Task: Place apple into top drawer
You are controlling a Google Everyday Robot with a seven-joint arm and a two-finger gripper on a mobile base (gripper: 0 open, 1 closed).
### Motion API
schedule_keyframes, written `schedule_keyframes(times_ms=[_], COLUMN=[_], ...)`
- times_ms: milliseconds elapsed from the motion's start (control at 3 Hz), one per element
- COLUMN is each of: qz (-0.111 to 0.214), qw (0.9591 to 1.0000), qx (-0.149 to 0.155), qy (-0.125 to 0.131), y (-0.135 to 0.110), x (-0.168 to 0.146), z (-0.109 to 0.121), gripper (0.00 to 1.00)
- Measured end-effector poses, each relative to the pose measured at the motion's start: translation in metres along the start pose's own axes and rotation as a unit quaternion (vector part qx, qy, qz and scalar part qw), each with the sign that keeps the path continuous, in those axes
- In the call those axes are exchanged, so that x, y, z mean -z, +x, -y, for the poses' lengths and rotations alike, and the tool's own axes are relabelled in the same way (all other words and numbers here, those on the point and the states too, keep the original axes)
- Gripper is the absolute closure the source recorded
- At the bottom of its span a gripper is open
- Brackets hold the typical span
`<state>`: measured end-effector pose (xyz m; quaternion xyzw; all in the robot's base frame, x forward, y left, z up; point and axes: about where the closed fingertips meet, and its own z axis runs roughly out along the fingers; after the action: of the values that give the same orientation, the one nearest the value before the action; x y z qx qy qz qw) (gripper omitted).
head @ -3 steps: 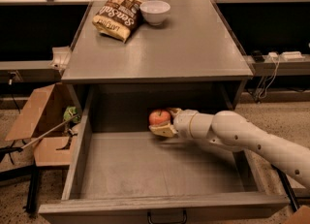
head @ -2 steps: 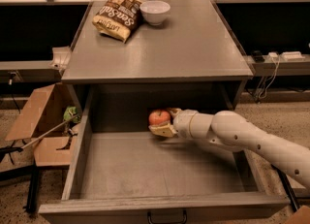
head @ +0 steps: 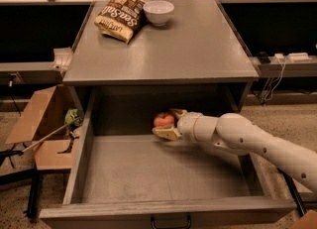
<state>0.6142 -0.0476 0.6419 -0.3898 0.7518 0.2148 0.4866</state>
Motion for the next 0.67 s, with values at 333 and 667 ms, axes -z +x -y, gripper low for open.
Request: schedule_keyframes(times_ms=[333,667], qz=[0.000,0.016], qw=[1.0000,0.9998], qx=[0.000,0.000], qy=[0.000,0.014], y=[0.000,-0.007], x=[0.000,0.015], z=[0.000,0.007], gripper=[0.00,0.00])
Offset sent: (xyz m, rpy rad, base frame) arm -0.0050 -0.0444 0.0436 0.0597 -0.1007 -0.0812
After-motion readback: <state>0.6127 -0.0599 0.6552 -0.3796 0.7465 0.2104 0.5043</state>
